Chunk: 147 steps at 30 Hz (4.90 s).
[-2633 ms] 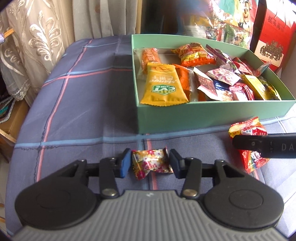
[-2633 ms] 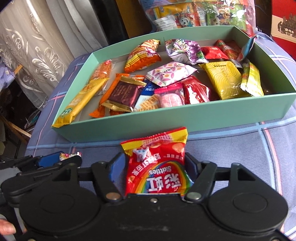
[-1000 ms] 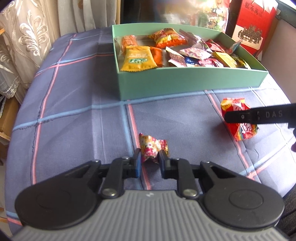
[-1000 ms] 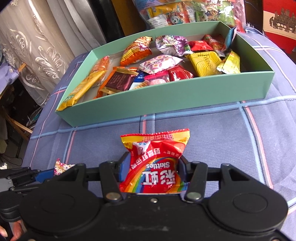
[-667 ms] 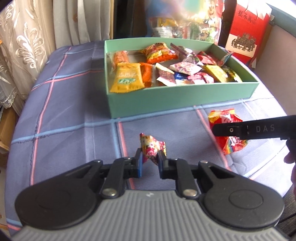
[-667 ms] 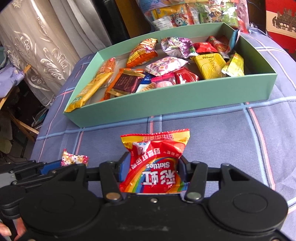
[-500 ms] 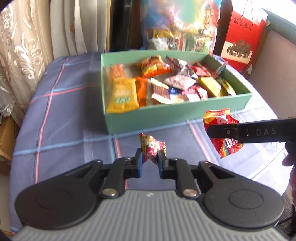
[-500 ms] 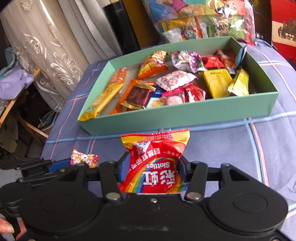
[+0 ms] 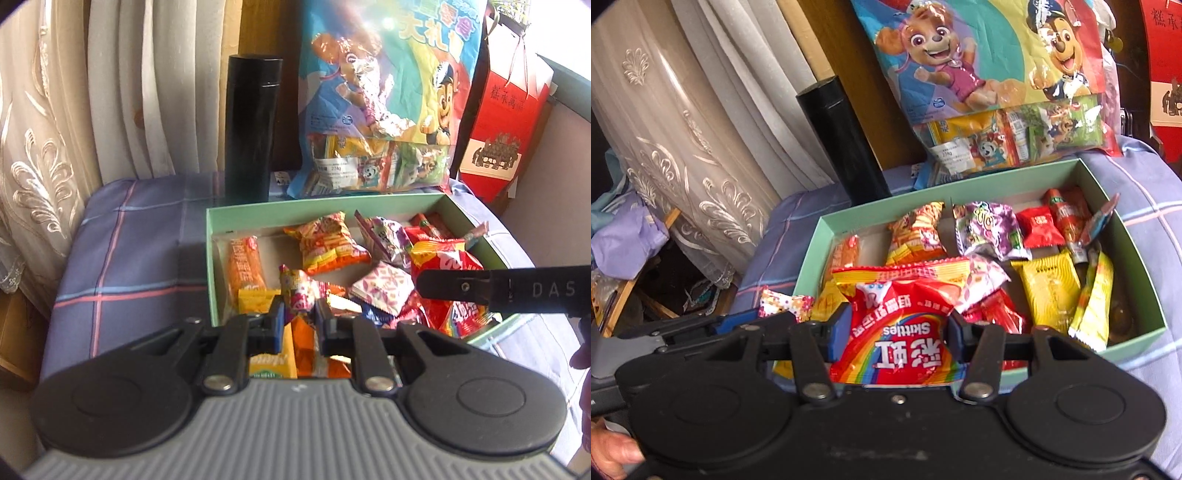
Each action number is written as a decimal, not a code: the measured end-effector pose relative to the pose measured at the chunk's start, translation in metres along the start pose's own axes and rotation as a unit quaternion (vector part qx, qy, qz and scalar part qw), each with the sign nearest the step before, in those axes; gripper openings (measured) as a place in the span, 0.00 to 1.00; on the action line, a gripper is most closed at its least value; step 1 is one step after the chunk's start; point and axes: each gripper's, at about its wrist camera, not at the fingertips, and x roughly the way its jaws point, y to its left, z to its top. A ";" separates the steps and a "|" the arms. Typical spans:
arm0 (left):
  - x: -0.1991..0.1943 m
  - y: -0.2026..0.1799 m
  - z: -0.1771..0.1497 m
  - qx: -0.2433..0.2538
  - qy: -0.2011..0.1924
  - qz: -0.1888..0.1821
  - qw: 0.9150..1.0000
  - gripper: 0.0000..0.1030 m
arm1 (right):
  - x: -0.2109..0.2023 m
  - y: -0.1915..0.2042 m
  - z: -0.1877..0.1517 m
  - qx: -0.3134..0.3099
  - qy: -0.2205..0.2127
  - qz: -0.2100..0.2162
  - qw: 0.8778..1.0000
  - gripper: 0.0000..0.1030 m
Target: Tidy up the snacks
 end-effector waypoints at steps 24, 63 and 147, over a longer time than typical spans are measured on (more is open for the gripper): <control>0.090 0.021 0.038 -0.022 0.023 0.044 0.999 0.94 | 0.115 0.028 0.094 -0.004 0.003 0.031 0.999 0.93; -0.032 -0.032 -0.058 -0.009 0.019 0.025 0.999 1.00 | -0.063 -0.014 -0.042 0.006 -0.008 -0.054 0.999 1.00; -0.019 -0.030 -0.112 0.000 0.081 0.106 0.991 1.00 | -0.051 -0.043 -0.104 -0.007 0.061 -0.161 0.985 1.00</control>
